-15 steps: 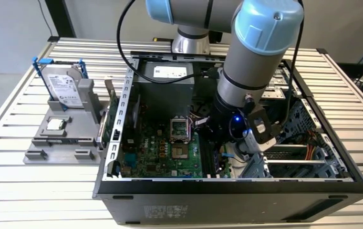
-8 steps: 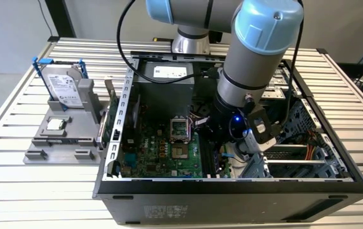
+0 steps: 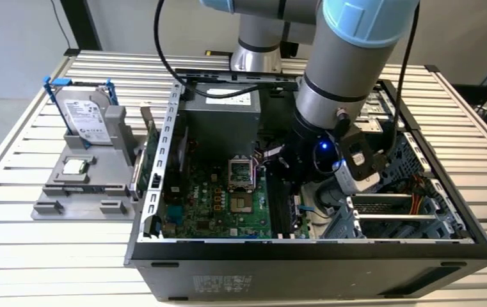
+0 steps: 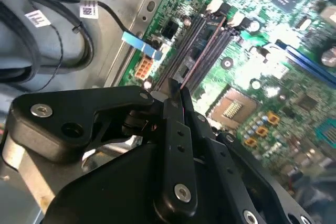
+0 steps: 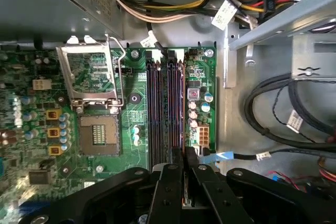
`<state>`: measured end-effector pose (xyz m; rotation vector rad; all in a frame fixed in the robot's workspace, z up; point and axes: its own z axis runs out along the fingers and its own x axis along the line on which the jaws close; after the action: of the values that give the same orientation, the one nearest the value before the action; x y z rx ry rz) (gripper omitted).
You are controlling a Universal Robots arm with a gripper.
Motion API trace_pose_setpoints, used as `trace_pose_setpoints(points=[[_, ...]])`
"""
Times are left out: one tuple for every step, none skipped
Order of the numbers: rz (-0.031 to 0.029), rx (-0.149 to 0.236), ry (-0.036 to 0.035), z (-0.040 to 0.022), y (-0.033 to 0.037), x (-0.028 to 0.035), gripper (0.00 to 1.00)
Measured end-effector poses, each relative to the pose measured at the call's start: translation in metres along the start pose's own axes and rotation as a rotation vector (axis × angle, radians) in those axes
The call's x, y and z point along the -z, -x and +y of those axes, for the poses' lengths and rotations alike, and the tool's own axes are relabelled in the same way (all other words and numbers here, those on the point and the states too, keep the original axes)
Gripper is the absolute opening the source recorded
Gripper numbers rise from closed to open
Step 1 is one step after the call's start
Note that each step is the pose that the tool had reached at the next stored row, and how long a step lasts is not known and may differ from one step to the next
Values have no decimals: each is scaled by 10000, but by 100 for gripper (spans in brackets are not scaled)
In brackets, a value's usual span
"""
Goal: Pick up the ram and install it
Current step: 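Insert the ram into the slot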
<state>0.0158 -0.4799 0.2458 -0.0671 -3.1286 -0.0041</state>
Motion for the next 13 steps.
trace_pose_setpoints(points=[[1, 1, -20, 0, 0, 31, 0], [2, 1, -39, 0, 0, 58, 0], [24, 0, -172, 1, 0, 91, 0], [42, -3, -309, 0, -1, 93, 0], [61, -4, -488, 0, -1, 93, 0], [78, -6, -668, 0, -1, 92, 0], [95, -7, -857, 0, -1, 93, 0], [113, -8, -1037, 0, 0, 92, 0], [132, -9, -1225, 1, 2, 93, 0], [138, -13, -1405, 7, 4, 93, 0], [131, -19, -1577, 17, 4, 92, 0], [126, -21, -1705, 31, 4, 88, 0], [121, -23, -1799, 55, 4, 80, 0]])
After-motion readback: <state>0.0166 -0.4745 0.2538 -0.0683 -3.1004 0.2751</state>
